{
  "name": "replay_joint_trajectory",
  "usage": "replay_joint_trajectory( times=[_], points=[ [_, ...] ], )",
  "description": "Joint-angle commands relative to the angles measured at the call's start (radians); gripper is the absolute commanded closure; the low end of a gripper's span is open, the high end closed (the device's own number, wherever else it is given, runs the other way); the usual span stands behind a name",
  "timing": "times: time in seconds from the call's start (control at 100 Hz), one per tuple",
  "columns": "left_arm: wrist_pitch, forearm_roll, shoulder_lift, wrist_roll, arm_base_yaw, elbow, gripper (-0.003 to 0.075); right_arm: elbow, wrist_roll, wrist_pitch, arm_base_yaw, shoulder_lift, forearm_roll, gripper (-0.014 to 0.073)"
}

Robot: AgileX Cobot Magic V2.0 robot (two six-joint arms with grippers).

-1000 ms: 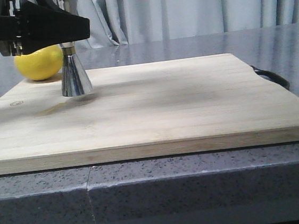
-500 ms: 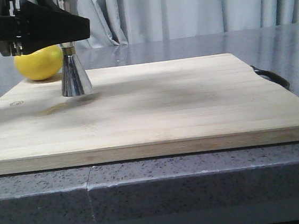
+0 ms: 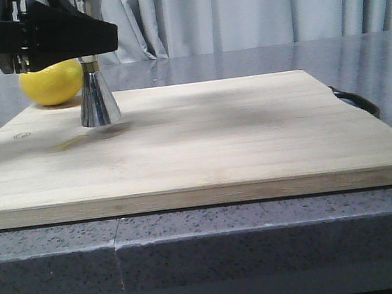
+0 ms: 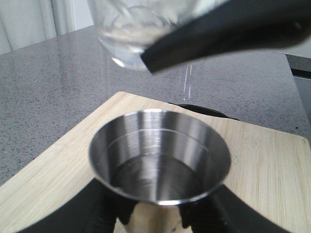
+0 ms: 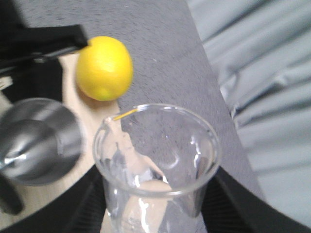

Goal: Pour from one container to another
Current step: 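Tilt the beaker with the right gripper, pouring liquid into the jigger, then tilt the beaker upright and lower it onto the board, right gripper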

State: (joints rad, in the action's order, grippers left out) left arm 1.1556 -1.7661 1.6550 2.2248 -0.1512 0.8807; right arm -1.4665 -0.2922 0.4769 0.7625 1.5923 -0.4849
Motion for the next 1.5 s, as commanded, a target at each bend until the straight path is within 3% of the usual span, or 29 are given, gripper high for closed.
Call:
replay_joint_trajectory(
  times=[0.0, 0.17, 0.29, 0.43, 0.61, 0.91, 1.06, 1.22, 1.49],
  points=[
    [0.091, -0.098, -0.046, -0.006, -0.008, 0.029, 0.0447, -0.038, 0.14, -0.072, -0.043, -0.07, -0.019, 0.026],
    [0.091, -0.098, -0.046, -0.006, -0.008, 0.029, 0.0447, -0.031, 0.414, -0.066, -0.165, -0.106, -0.008, 0.026],
    [0.091, -0.098, -0.046, -0.006, -0.008, 0.029, 0.0447, 0.026, 0.484, -0.113, -0.244, -0.136, 0.012, 0.026],
    [0.091, -0.098, -0.046, -0.006, -0.008, 0.029, 0.0447, 0.168, 0.601, -0.246, -0.343, -0.188, 0.019, 0.026],
    [0.091, -0.098, -0.046, -0.006, -0.008, 0.029, 0.0446, 0.406, 0.704, -0.523, -0.455, -0.247, 0.028, 0.026],
    [0.091, -0.098, -0.046, -0.006, -0.008, 0.029, 0.0447, 0.68, 0.713, -0.98, -0.572, -0.228, 0.048, 0.026],
    [0.091, -0.098, -0.046, -0.006, -0.008, 0.029, 0.0447, 0.716, 0.713, -1.086, -0.616, -0.166, 0.038, 0.026],
    [0.091, -0.098, -0.046, -0.006, -0.008, 0.029, 0.0447, 0.716, 0.713, -1.218, -0.62, -0.091, -0.076, 0.026],
    [0.091, -0.098, -0.046, -0.006, -0.008, 0.029, 0.0447, 0.714, 0.669, -1.341, -0.62, 0.034, -0.078, 0.026]
  ],
)
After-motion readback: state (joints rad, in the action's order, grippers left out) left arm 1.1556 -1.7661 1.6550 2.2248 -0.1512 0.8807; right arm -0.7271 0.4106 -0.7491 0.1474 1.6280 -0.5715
